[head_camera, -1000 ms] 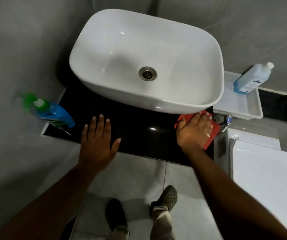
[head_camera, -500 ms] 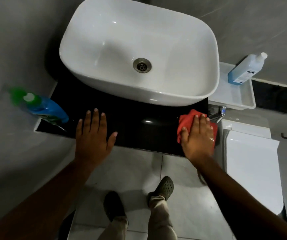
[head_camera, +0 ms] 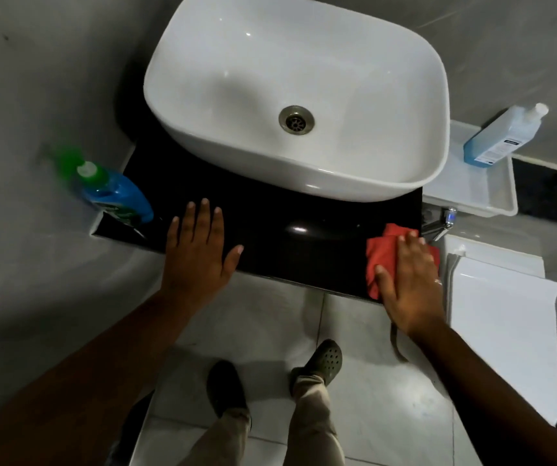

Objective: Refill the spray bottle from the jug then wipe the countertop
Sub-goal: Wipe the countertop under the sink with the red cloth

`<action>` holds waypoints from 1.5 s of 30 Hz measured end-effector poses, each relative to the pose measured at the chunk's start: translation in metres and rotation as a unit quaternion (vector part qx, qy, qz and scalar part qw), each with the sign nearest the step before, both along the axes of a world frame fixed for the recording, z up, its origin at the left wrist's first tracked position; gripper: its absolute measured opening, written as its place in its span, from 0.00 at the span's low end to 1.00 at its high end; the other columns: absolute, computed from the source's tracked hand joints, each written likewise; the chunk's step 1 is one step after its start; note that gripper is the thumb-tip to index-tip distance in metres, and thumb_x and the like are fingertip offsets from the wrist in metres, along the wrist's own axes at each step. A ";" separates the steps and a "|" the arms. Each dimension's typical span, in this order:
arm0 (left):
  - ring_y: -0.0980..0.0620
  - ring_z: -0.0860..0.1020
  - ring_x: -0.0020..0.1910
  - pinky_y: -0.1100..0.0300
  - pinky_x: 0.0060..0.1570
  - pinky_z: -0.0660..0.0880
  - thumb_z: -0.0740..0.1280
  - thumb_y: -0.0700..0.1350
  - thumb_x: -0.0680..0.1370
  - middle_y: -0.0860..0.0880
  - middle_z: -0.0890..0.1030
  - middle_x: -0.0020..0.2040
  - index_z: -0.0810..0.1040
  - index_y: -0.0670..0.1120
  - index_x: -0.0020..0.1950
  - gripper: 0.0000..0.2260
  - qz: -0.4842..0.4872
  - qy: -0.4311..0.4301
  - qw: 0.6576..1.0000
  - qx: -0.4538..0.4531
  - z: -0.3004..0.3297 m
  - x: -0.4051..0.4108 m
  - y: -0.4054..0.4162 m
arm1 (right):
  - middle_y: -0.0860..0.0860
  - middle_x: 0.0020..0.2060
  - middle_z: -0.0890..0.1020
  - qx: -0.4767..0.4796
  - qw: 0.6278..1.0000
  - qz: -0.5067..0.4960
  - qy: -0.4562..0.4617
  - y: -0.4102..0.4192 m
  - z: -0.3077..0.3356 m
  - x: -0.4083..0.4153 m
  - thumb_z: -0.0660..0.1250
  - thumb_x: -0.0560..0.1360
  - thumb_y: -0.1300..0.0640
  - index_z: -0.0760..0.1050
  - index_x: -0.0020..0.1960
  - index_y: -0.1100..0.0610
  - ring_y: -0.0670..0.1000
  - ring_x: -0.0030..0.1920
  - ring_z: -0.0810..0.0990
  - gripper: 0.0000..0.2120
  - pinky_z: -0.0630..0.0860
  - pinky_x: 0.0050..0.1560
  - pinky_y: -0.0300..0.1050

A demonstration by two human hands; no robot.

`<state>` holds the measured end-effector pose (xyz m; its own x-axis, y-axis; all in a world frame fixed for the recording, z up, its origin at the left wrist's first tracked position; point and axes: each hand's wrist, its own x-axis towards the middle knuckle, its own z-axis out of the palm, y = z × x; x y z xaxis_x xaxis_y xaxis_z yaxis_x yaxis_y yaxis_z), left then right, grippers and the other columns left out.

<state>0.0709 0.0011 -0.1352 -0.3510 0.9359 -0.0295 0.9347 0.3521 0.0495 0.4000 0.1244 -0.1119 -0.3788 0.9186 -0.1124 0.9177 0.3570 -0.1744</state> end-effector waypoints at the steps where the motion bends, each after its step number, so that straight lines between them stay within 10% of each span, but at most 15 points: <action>1: 0.38 0.58 0.75 0.40 0.72 0.56 0.46 0.62 0.79 0.38 0.61 0.75 0.56 0.42 0.76 0.32 0.002 0.002 1.000 0.000 -0.001 0.000 0.000 | 0.63 0.76 0.54 0.010 0.998 -0.053 0.009 0.003 -0.002 -0.004 0.45 0.76 0.39 0.53 0.76 0.64 0.61 0.77 0.51 0.37 0.49 0.76 0.58; 6: 0.38 0.57 0.75 0.40 0.72 0.55 0.47 0.62 0.79 0.38 0.61 0.76 0.55 0.42 0.75 0.32 0.007 -0.004 1.000 0.004 -0.006 0.000 0.002 | 0.69 0.75 0.51 0.006 0.972 -0.235 0.001 0.001 -0.010 -0.099 0.49 0.78 0.44 0.48 0.76 0.68 0.66 0.76 0.48 0.36 0.43 0.75 0.59; 15: 0.38 0.60 0.75 0.40 0.71 0.56 0.49 0.61 0.79 0.38 0.63 0.75 0.60 0.41 0.75 0.31 -0.007 -0.006 1.000 0.010 0.001 -0.001 -0.001 | 0.61 0.76 0.58 0.010 0.984 0.180 0.013 -0.048 -0.002 -0.117 0.55 0.77 0.41 0.59 0.75 0.61 0.59 0.77 0.55 0.34 0.47 0.76 0.52; 20: 0.38 0.58 0.75 0.40 0.71 0.55 0.47 0.62 0.79 0.38 0.61 0.75 0.57 0.41 0.75 0.32 -0.011 -0.004 1.000 -0.005 -0.002 -0.003 0.000 | 0.61 0.76 0.57 0.020 1.000 -0.017 0.000 -0.012 0.000 -0.020 0.46 0.77 0.39 0.55 0.76 0.61 0.60 0.77 0.54 0.36 0.50 0.76 0.55; 26: 0.38 0.57 0.75 0.40 0.72 0.54 0.48 0.61 0.79 0.38 0.60 0.76 0.57 0.41 0.75 0.32 -0.004 -0.002 1.000 0.012 -0.006 -0.002 0.001 | 0.66 0.76 0.54 0.019 0.953 -0.299 0.043 -0.014 -0.010 -0.104 0.52 0.79 0.44 0.51 0.76 0.66 0.64 0.76 0.50 0.34 0.45 0.75 0.58; 33: 0.40 0.53 0.77 0.41 0.74 0.50 0.42 0.63 0.75 0.39 0.57 0.77 0.57 0.41 0.76 0.36 -0.003 -0.089 0.996 0.002 0.010 -0.005 0.001 | 0.61 0.77 0.50 -0.064 0.989 -0.067 0.116 -0.044 0.005 -0.196 0.50 0.81 0.43 0.51 0.77 0.62 0.58 0.78 0.45 0.32 0.40 0.76 0.52; 37: 0.35 0.67 0.70 0.39 0.67 0.65 0.51 0.61 0.76 0.36 0.69 0.71 0.70 0.41 0.69 0.31 -0.014 -0.138 0.985 0.099 0.035 0.016 0.010 | 0.59 0.77 0.55 -0.079 0.977 -0.053 0.193 -0.032 0.032 -0.140 0.52 0.81 0.46 0.57 0.76 0.61 0.56 0.78 0.50 0.28 0.46 0.77 0.48; 41: 0.39 0.62 0.74 0.38 0.70 0.56 0.57 0.63 0.75 0.42 0.66 0.74 0.70 0.51 0.70 0.27 -0.211 -0.081 0.972 0.065 0.040 0.083 0.045 | 0.61 0.77 0.55 -0.022 0.994 -0.065 0.080 -0.021 0.028 -0.071 0.56 0.80 0.47 0.58 0.76 0.61 0.60 0.77 0.50 0.29 0.50 0.77 0.53; 45: 0.44 0.53 0.77 0.37 0.71 0.42 0.55 0.65 0.75 0.48 0.58 0.78 0.62 0.56 0.73 0.29 -0.193 -0.048 0.980 -0.010 0.023 0.091 0.061 | 0.58 0.78 0.52 -0.055 0.998 -0.035 -0.026 -0.011 0.006 -0.041 0.53 0.79 0.41 0.53 0.77 0.53 0.60 0.77 0.48 0.31 0.52 0.75 0.55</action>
